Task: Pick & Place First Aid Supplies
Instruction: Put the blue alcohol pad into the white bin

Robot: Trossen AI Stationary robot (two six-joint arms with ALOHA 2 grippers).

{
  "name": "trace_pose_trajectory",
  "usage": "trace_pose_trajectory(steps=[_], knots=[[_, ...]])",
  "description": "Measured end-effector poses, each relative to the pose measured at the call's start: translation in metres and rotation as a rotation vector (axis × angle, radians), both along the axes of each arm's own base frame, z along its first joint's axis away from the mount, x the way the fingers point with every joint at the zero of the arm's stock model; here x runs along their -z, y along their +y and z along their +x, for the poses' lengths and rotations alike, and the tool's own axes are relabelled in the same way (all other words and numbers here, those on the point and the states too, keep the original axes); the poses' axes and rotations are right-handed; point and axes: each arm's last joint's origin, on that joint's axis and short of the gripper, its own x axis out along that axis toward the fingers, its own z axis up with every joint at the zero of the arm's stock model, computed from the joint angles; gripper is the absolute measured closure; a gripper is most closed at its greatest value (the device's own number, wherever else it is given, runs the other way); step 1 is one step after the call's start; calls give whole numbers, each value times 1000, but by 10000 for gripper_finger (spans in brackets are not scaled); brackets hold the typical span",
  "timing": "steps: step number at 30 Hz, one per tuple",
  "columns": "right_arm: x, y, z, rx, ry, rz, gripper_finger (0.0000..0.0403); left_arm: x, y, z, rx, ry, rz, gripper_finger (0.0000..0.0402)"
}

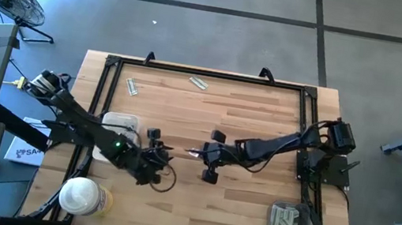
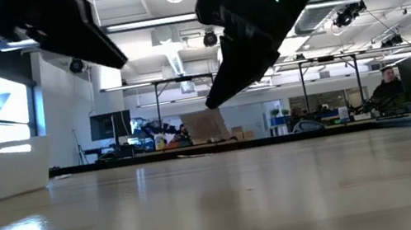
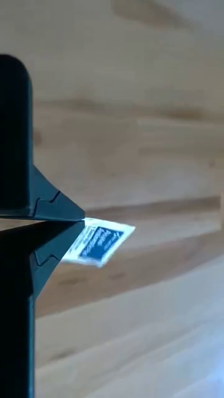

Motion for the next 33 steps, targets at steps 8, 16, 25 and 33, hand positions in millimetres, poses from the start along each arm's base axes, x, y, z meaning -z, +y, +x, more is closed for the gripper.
trace_pose_trajectory(steps=[8, 16, 25, 33], knots=[[-5, 15, 2, -77, -38, 11, 401, 23, 15, 26, -1, 66, -13, 253], [-8, 26, 2, -142, -72, 23, 401, 43, 11, 51, 132, 63, 6, 200], [-9, 28, 2, -155, -79, 27, 402, 49, 6, 55, 229, 86, -14, 191], [-6, 27, -1, -143, -41, 16, 401, 59, 12, 42, 190, 254, -2, 191]])
